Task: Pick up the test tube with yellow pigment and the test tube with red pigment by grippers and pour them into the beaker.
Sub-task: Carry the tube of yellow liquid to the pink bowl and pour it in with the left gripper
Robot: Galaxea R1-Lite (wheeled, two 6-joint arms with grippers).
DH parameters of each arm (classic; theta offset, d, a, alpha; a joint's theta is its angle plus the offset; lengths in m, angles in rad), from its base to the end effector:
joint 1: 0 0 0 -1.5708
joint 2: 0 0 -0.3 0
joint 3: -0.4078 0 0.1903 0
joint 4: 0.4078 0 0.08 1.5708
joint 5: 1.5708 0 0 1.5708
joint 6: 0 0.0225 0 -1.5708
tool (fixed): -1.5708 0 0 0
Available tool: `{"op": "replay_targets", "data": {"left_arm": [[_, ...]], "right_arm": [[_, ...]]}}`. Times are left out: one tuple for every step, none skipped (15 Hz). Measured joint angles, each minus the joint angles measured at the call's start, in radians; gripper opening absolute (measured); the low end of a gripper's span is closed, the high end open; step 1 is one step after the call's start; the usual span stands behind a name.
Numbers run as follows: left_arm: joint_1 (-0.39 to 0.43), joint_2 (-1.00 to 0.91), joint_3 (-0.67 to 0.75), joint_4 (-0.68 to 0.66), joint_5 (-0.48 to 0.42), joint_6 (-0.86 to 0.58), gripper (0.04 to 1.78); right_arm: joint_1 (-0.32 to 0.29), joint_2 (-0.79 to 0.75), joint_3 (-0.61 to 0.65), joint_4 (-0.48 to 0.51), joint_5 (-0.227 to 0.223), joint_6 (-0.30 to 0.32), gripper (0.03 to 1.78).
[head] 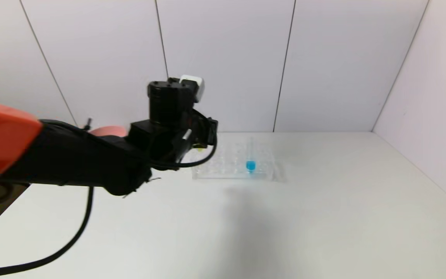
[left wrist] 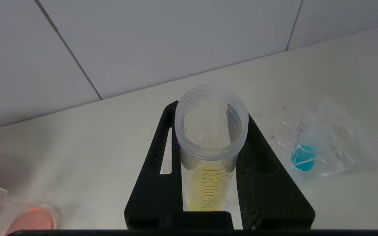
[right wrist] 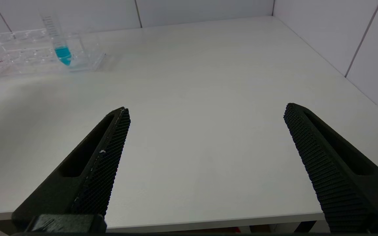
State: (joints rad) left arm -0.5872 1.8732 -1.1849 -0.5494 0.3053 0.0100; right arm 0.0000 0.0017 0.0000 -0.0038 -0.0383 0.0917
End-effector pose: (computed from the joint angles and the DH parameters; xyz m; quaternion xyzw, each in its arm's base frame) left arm 0.3140 -0.2009 0.2197 0.0349 0.0619 -0.1405 0.9875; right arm -0.0227 -0.0009 0.0759 0.0458 -0.0019 -0.0191 0.9988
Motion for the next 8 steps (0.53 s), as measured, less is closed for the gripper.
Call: {"op": "replay_targets", "data": {"left_arm": [[0.068, -0.06, 0.025, 0.051, -0.078, 0.001, 0.47], [0.141, -0.117, 0.043, 0.104, -0.158, 0.007, 0.47], [0.223, -0.172, 0.059, 0.16, -0.25, 0.016, 0.47], [0.298, -0.216, 0.071, 0.204, -0.336, 0.03, 0.47], [0.377, -0.253, 0.082, 0.244, -0.422, 0.051, 0.47], [0.463, -0.286, 0.093, 0.281, -0.512, 0.081, 0.47], [0.542, -0.309, 0.102, 0.313, -0.591, 0.114, 0.47], [0.616, -0.327, 0.108, 0.347, -0.667, 0.153, 0.47]], "right_arm": [[0.0, 0.0, 0.0, 0.0, 0.0, 0.0, 1.71], [0.0, 0.0, 0.0, 0.0, 0.0, 0.0, 1.71], [0.0, 0.0, 0.0, 0.0, 0.0, 0.0, 1.71], [0.0, 0.0, 0.0, 0.0, 0.0, 0.0, 1.71], [0.0, 0.0, 0.0, 0.0, 0.0, 0.0, 1.71], [0.0, 0.0, 0.0, 0.0, 0.0, 0.0, 1.71], [0.0, 0.0, 0.0, 0.0, 0.0, 0.0, 1.71], [0.0, 0.0, 0.0, 0.0, 0.0, 0.0, 1.71]]}}
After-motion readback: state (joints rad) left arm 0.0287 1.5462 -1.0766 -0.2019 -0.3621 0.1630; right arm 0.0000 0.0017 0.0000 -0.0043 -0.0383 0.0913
